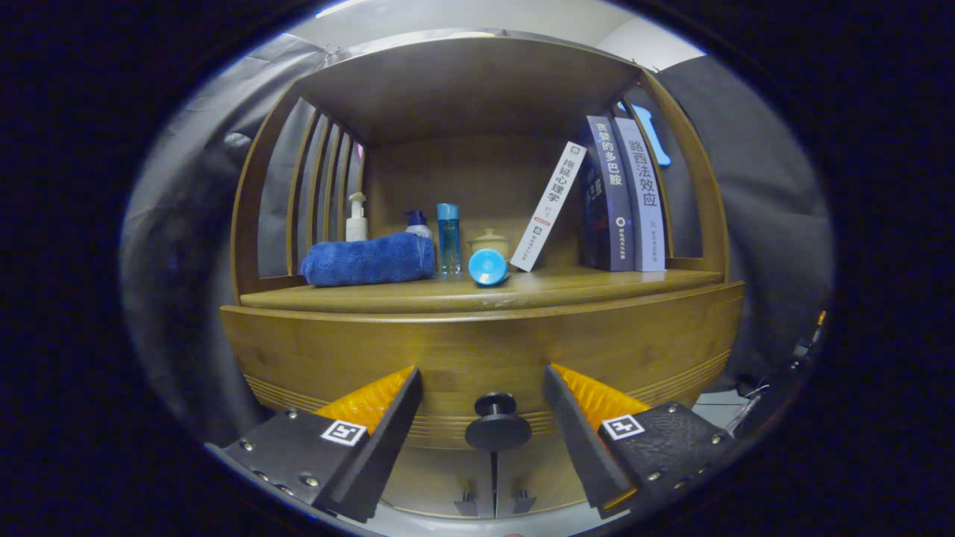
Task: Pull open the drawer, take out the items inside it, and place them on the countertop above the cabinet.
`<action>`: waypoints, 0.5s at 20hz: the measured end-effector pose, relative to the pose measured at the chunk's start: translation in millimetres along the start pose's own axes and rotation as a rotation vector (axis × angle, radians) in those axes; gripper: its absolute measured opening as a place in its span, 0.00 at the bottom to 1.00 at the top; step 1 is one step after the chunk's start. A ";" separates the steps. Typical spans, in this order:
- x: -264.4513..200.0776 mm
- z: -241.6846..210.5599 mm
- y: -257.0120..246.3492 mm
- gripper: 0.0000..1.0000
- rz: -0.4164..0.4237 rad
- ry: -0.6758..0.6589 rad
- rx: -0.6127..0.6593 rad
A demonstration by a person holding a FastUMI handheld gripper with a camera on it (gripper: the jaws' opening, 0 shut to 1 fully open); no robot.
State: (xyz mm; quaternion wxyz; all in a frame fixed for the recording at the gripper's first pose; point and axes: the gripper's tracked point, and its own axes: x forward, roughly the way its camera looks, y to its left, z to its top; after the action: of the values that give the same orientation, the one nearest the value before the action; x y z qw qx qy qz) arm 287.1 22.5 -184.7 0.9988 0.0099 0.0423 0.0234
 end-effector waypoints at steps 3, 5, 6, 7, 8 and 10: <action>9.1 -0.1 -0.3 0.98 -0.001 0.002 -0.021; 4.2 -0.3 5.7 0.98 0.021 0.028 -0.023; -1.6 0.0 10.2 0.98 0.039 0.046 -0.010; -9.4 5.2 11.7 0.98 0.051 0.045 -0.002; -19.1 14.1 9.1 0.99 0.043 0.031 -0.005; -42.5 30.4 1.1 0.98 0.018 0.016 -0.024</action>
State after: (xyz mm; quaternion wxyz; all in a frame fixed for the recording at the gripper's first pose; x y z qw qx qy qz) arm 247.3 21.1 -150.8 0.9982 -0.0019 0.0496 0.0328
